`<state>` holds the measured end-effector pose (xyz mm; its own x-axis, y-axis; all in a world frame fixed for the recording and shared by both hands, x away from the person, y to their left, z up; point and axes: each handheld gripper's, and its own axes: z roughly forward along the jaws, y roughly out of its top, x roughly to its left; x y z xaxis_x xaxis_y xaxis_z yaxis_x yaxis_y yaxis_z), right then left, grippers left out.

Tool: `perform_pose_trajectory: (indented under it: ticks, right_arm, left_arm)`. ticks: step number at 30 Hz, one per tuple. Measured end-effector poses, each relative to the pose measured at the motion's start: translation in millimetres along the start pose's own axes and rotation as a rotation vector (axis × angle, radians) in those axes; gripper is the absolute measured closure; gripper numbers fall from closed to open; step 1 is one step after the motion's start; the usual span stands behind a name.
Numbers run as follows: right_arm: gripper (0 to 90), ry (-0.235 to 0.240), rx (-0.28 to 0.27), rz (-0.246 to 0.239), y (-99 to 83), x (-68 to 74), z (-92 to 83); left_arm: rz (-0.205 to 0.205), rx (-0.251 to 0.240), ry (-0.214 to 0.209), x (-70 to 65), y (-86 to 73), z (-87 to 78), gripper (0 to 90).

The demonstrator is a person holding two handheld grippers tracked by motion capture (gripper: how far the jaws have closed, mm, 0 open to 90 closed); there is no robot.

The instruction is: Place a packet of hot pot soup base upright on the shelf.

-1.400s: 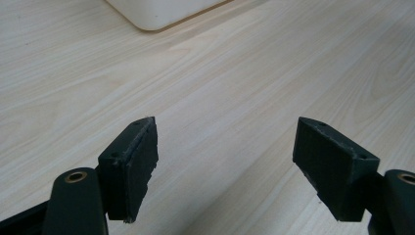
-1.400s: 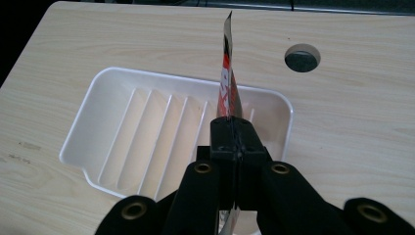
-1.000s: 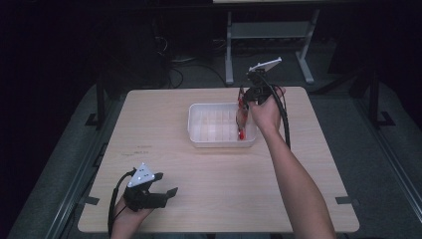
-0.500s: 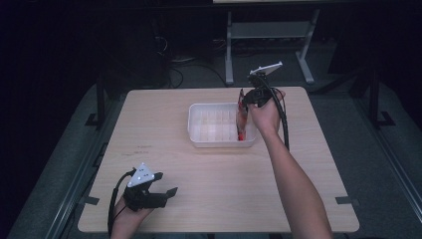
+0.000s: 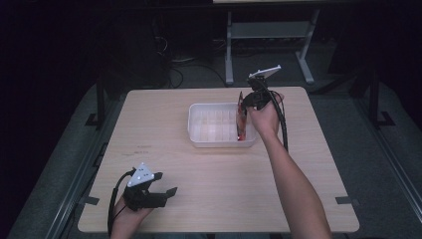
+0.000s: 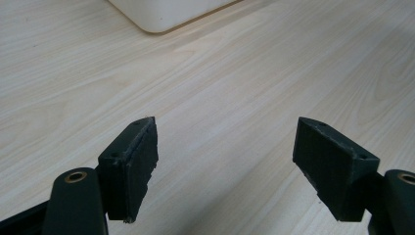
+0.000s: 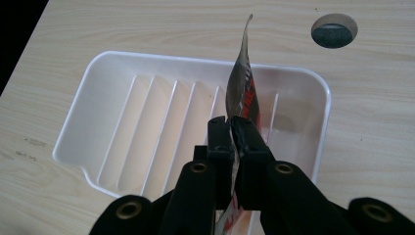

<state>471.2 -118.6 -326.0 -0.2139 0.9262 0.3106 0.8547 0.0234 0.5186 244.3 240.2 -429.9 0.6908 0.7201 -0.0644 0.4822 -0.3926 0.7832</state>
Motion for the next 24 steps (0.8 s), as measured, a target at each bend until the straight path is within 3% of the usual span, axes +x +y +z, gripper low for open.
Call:
perform_pose_trajectory:
  ticks: [16,24]
  right_arm:
    - [85.8,0.006,0.017,0.005,-5.9,-6.0,5.7]
    - [83.6,0.032,0.04,-0.009,-10.5,-7.9,7.4]
  left_arm:
    - [0.0,0.003,0.003,-0.7,-0.1,0.3,24.3]
    - [-0.001,0.001,0.005,-0.6,0.0,-0.1,24.3]
